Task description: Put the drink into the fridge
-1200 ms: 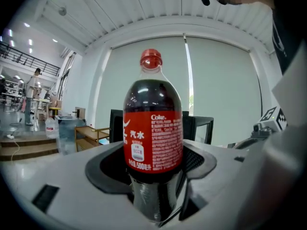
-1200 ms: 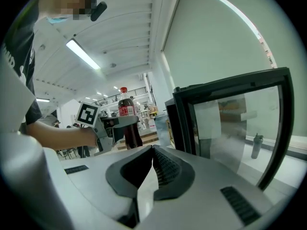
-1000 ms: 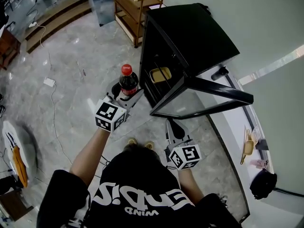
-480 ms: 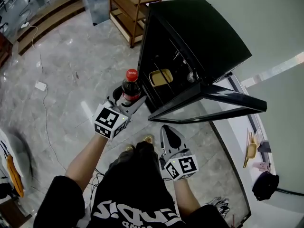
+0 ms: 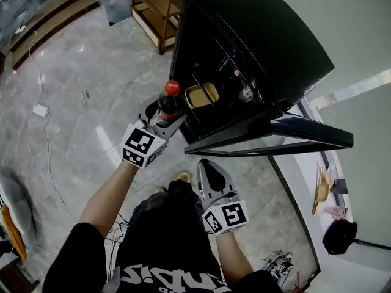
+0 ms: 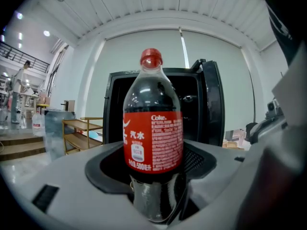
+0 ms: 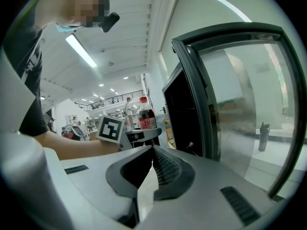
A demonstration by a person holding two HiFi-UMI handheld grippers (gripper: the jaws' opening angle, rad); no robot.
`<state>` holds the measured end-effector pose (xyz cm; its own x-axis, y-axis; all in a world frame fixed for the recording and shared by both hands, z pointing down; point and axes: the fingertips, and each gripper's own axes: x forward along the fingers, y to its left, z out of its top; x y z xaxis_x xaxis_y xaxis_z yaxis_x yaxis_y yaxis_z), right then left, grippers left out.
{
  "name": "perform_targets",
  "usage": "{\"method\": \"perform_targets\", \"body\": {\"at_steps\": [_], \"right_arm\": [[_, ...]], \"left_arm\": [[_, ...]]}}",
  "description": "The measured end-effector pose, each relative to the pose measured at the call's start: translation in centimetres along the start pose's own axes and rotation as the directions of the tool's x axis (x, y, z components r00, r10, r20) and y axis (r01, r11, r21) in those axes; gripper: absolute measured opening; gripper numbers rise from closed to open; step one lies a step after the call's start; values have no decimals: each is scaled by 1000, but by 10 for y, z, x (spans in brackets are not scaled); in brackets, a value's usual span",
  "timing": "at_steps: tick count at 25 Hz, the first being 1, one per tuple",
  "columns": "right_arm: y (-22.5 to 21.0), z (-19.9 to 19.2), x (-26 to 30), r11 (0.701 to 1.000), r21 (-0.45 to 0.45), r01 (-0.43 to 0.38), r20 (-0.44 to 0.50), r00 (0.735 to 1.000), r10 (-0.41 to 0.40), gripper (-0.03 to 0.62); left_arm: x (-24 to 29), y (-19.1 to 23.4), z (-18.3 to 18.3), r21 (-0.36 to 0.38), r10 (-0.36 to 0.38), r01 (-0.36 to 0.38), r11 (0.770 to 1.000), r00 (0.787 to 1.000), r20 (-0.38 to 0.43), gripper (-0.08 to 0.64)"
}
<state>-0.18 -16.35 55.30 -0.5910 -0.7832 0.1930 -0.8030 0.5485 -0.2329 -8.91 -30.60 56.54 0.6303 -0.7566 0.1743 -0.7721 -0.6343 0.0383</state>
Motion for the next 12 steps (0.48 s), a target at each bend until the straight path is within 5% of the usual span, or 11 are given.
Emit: {"method": "perform_targets", "body": {"at_steps": [12], "right_arm": [[-5,-25,7,1000,-17,22,-30,999,-23,25]], "left_arm": [[106,-7,-47,21,-114,114,993,993,25,313]]}}
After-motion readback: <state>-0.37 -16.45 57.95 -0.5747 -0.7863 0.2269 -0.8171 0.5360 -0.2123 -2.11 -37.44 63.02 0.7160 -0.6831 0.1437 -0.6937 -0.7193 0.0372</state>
